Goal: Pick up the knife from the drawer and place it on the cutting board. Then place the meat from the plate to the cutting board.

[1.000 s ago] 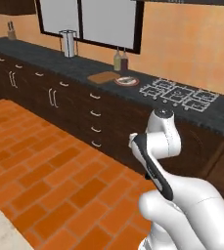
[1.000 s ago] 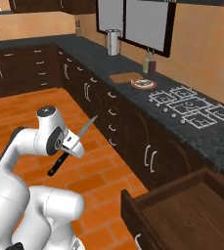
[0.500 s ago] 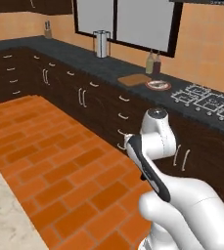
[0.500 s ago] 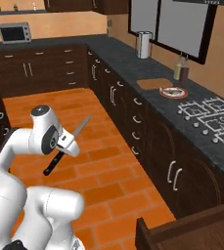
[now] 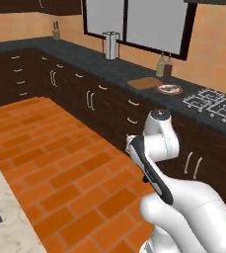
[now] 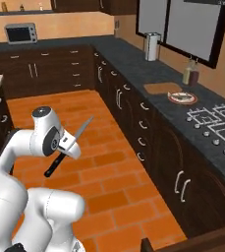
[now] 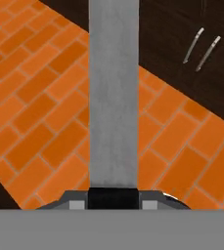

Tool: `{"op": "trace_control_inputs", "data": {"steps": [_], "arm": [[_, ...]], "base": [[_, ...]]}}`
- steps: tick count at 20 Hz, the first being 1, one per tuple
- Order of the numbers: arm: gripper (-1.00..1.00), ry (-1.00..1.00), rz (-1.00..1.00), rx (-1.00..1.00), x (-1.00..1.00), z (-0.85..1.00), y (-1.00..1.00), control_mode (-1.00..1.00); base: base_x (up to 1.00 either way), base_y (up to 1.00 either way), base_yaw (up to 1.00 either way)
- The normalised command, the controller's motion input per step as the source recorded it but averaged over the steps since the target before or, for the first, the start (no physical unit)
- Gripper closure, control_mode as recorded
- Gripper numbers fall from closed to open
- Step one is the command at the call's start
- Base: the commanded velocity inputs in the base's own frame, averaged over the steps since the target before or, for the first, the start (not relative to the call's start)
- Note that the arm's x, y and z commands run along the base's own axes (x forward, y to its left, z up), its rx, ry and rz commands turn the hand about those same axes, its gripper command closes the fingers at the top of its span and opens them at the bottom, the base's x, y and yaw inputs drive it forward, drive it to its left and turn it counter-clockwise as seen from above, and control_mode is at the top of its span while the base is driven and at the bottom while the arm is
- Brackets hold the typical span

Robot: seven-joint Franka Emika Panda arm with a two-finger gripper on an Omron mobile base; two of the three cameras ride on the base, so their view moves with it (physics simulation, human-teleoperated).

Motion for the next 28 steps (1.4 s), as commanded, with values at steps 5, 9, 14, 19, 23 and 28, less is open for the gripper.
{"op": "trace_control_inputs", "data": {"steps": [5, 9, 14, 19, 23, 28], "arm": [[1.0, 0.0, 0.0, 0.0, 0.0, 0.0, 0.0, 1.0], [1.0, 0.0, 0.0, 0.0, 0.0, 0.0, 0.0, 1.0], [1.0, 0.0, 0.0, 0.0, 0.0, 0.0, 0.0, 1.0], [1.0, 0.0, 0.0, 0.0, 0.0, 0.0, 0.0, 1.0], [1.0, 0.0, 0.0, 0.0, 0.0, 0.0, 0.0, 1.0], [1.0, 0.0, 0.0, 0.0, 0.0, 0.0, 0.0, 1.0]], "base": [[1.0, 0.2, 0.55], [1.0, 0.01, 0.21], [1.0, 0.0, -0.28], [0.94, 0.0, -0.56], [0.68, 0.0, -0.67], [0.68, 0.0, -0.66]]}}
